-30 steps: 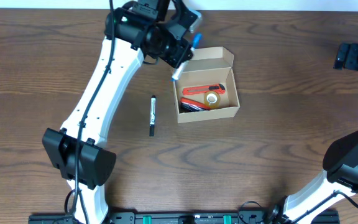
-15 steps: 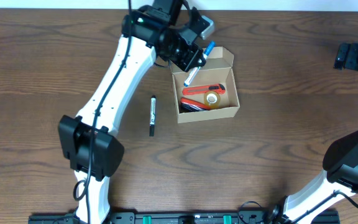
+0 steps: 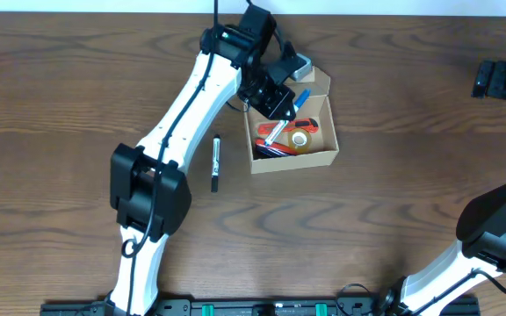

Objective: Pack container
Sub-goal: 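Lift the marker and carry it with the left gripper over the box, then lower the marker into the box and open the left gripper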

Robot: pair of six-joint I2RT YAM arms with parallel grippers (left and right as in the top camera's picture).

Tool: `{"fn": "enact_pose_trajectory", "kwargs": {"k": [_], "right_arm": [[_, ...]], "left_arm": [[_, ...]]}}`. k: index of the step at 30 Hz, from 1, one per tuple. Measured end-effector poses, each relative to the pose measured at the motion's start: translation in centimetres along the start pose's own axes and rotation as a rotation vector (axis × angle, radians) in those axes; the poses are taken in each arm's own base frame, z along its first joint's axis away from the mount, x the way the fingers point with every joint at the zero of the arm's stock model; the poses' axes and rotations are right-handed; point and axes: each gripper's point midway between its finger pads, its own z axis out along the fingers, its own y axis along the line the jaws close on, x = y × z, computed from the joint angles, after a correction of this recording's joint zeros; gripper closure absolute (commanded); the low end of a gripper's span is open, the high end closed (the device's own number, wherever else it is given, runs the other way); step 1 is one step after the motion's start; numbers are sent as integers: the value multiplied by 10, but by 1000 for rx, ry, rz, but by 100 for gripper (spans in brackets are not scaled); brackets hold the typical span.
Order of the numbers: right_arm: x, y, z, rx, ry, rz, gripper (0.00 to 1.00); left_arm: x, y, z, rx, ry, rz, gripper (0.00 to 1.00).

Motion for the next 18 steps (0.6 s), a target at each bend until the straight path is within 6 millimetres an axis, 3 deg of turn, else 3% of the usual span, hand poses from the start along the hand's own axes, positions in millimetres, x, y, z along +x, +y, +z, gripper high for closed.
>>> {"fn": "enact_pose_trajectory", "kwargs": {"k": [11,18], "right_arm": [[0,0,0,0,0,0,1],[0,0,0,0,0,0,1]], "left_arm": [[17,21,38,32,81,-49,94],[21,26,46,34,100,-61,94]]}}
